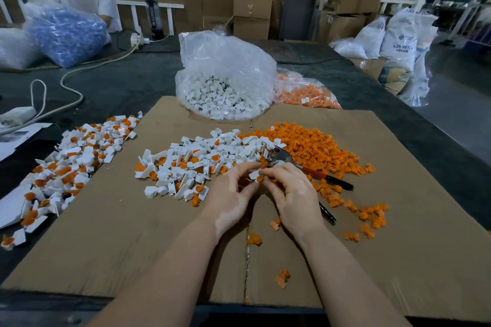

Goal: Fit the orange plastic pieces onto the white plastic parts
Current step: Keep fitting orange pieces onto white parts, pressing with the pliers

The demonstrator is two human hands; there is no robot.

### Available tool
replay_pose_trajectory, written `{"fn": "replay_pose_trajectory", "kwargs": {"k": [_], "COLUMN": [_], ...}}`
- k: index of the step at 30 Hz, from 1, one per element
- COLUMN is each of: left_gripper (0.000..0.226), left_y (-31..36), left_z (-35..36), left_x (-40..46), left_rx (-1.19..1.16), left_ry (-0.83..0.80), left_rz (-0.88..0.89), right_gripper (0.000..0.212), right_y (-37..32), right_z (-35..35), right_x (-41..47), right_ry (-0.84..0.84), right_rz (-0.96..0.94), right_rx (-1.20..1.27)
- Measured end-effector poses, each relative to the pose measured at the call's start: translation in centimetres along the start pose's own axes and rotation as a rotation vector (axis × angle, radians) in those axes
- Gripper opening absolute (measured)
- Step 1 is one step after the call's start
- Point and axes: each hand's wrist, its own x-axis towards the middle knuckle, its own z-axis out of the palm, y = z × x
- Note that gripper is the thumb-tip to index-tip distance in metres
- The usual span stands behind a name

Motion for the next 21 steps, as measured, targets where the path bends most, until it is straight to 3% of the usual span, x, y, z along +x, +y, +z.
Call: {"fn": "replay_pose_trajectory", "kwargs": {"k": [21], "left_gripper": [0.037], "left_y": [0.71], "left_z": [-0.17], "left_x": [-0.3], "left_rx": [0.043], "left_ry": [-0.02], "left_rz": [-0.04], "right_gripper": [0.012], "right_y": [0.08], "right_z": [0.15], "right_x": [-0.09], "right_ry": [-0.026], "right_rz": [-0.007], "right_rx": [-0.063]}}
